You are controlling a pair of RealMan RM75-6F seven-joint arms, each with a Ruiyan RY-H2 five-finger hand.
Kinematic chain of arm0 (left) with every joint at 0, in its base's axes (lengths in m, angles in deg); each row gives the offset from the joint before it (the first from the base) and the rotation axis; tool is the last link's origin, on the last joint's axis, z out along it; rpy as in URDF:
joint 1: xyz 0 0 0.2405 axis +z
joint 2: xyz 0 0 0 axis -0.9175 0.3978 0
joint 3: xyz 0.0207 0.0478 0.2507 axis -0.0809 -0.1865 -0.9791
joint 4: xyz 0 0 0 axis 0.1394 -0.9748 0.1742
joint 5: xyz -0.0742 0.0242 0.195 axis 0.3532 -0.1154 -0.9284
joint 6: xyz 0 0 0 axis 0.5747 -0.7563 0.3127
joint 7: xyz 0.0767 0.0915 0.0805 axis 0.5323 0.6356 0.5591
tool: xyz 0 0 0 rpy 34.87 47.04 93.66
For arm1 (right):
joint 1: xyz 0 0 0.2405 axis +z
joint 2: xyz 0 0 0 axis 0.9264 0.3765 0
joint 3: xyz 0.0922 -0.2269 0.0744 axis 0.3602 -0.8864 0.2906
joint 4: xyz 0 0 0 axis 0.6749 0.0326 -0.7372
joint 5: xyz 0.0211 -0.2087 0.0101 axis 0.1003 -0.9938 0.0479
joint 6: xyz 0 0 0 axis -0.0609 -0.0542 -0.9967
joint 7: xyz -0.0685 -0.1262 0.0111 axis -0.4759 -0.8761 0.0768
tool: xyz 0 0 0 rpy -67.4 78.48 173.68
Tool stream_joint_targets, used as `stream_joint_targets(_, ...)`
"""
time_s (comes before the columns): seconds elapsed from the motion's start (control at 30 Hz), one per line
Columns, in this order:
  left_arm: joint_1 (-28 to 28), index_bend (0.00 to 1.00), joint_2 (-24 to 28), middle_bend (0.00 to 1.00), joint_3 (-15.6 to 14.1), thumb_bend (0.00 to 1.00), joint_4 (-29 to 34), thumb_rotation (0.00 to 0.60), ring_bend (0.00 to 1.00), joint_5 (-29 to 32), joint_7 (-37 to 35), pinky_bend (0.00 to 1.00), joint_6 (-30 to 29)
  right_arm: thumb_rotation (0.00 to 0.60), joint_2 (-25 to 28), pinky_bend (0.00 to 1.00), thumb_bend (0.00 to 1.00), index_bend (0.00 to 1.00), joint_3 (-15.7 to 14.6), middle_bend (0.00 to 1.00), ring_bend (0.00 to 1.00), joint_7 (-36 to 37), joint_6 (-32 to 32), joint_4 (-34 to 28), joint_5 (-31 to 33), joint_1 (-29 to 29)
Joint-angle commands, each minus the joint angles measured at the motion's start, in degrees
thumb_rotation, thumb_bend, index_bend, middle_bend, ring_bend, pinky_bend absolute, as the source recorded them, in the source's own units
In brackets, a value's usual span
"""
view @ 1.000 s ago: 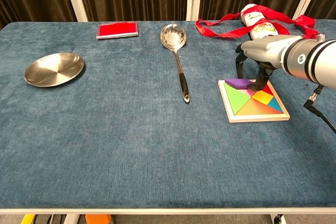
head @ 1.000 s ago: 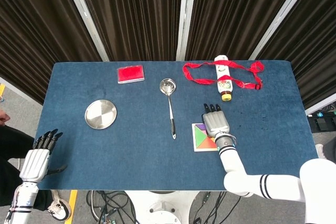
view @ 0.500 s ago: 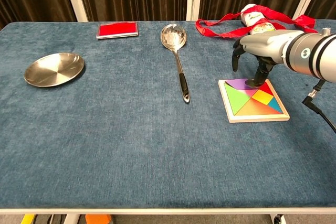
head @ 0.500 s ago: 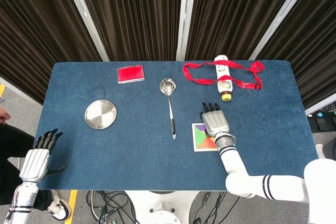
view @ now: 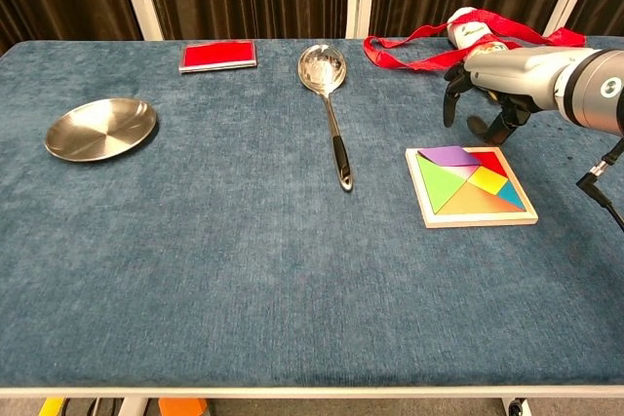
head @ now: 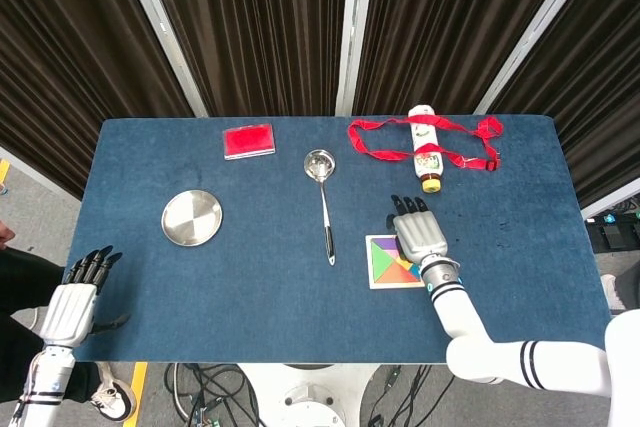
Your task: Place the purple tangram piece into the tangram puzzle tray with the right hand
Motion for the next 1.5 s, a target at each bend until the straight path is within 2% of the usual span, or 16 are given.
stream_joint_targets(0.03, -0.02, 0.12, 0.03, 0.03, -0.03, 0.0, 0.01, 0.6, 0.0, -0.03, 0.04, 0.12, 0.03, 0.6, 0.57, 0.0, 0.78, 0.37, -0.17, 0.0, 0.0, 1.92, -1.08, -0.04, -1.36, -0.84)
stream_joint_targets(0.4, 0.0, 0.11, 0.09, 0.03, -0.14, 0.0, 0.04, 0.6, 0.0, -0.11, 0.15, 0.12, 0.03, 0.6, 0.56, 0.0, 0.78, 0.39, -0.98, 0.0, 0.0, 3.31, -1.61, 0.14, -2.75, -1.37)
stream_joint_targets(1.0, 0.04, 0.11, -0.1, 0.03, -0.21, 0.0, -0.33, 0.6, 0.0, 0.04, -0.11, 0.12, 0.22, 0.6, -0.66, 0.0, 0.79, 0.42, -1.68, 0.0, 0.0, 1.94, -2.1, 2.2, -0.1, -0.69)
stream_joint_targets(1.5, 0.13, 0.12, -0.13, 0.03, -0.23, 0.0, -0.59, 0.6, 0.0, -0.03, -0.39, 0.12, 0.07, 0.6, -0.76, 0.0, 0.79, 0.42, -0.73, 0.0, 0.0, 3.5, -1.86, 2.57, -1.15, -0.87)
